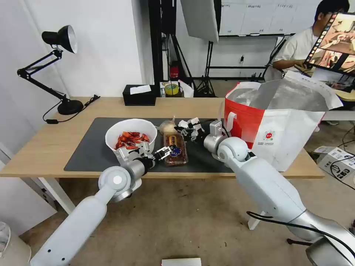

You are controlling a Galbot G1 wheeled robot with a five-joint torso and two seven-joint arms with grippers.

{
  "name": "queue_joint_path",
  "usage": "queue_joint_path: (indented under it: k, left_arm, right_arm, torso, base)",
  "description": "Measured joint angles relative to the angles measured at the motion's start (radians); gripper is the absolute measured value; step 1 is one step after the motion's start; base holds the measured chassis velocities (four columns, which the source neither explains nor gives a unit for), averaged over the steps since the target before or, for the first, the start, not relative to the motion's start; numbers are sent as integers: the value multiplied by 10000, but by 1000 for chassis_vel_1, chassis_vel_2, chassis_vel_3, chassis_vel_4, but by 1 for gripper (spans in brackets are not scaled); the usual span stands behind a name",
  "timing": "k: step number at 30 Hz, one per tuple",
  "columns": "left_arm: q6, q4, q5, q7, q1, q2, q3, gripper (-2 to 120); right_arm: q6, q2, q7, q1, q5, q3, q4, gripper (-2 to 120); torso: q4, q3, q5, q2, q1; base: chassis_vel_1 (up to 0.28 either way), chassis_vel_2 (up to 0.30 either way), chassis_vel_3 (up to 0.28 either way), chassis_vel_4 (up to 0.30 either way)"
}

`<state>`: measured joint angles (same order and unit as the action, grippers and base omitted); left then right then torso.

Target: Pick up the trash from the table and place it into the takeout bag.

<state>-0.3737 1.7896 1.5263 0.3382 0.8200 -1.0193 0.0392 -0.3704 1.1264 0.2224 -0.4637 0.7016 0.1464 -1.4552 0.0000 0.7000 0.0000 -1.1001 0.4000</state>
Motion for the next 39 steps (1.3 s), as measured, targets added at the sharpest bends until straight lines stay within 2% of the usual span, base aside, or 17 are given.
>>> queue_joint_path:
  k: [15, 18, 19, 22, 24, 26, 27, 30, 31, 33, 34, 36, 37, 39]
  left_arm:
    - [-9, -123, -83, -15, -116, -81, -181, 97]
    - [3, -151, -110, -18, -149, -82, -224, 84]
    - [3, -151, -110, -18, -149, -82, -224, 84]
    - [14, -159, -128, -19, -154, -82, -227, 69]
    - [15, -159, -131, -20, -148, -82, -218, 66]
    - [15, -141, -133, -25, -131, -74, -204, 54]
    - [15, -141, -133, -25, -131, -74, -204, 54]
    - [17, -89, -132, -21, -118, -36, -205, 40]
    - [17, -89, -132, -21, -118, -36, -205, 40]
    - [20, -62, -134, -15, -117, -14, -235, 30]
    - [20, -62, -134, -15, -117, -14, -235, 30]
    - [35, -44, -184, -13, -113, -7, -273, 19]
    - [35, -44, -184, -13, -113, -7, -273, 19]
    - [68, -30, -278, -13, -91, -8, -298, 9]
  right_arm:
    - [-1, -31, -5, -34, 6, -41, 104, 0]
    - [-1, -24, -5, -17, 8, -40, 148, 0]
    - [-1, -24, -5, -17, 8, -40, 148, 0]
    - [-9, 15, -5, -23, 8, -26, 237, 0]
    - [-20, 34, -4, -35, 8, -23, 272, 0]
    - [-55, 69, -4, -58, 8, -16, 338, 0]
    - [-55, 69, -4, -58, 8, -16, 338, 0]
    - [-118, 82, 15, -71, 16, -13, 408, 0]
    - [-118, 82, 15, -71, 16, -13, 408, 0]
    - [-178, 80, 29, -72, 54, -12, 432, 0]
    - [-178, 80, 29, -72, 54, -12, 432, 0]
    - [-224, 73, 35, -81, 80, -11, 456, 0]
    - [-224, 73, 35, -81, 80, -11, 456, 0]
    - [-240, 66, 41, -106, 95, -24, 477, 0]
  torso:
    - [0, -1, 1, 0, 0]
    - [0, -1, 0, 0, 0]
    - [0, -1, 0, 0, 0]
    - [0, -1, 0, 0, 0]
    - [-1, -1, 0, 0, -1]
    - [-1, 0, 0, 0, 0]
    - [-1, 0, 0, 0, 0]
    - [-1, 0, -1, 1, 0]
    - [-1, 0, -1, 1, 0]
    - [0, 0, -1, 1, 1]
    - [0, 0, -1, 1, 1]
    - [0, 0, -1, 1, 0]
    - [0, 0, -1, 1, 0]
    - [0, 0, -1, 2, 0]
  base:
    - [0, 0, 0, 0]
    - [0, 0, 0, 0]
    - [0, 0, 0, 0]
    - [0, 0, 0, 0]
    - [0, 0, 0, 0]
    - [0, 0, 0, 0]
    - [0, 0, 0, 0]
    - [0, 0, 0, 0]
    - [0, 0, 0, 0]
    - [0, 0, 0, 0]
    - [0, 0, 0, 0]
    - [0, 0, 0, 0]
    - [0, 0, 0, 0]
    - [0, 0, 0, 0]
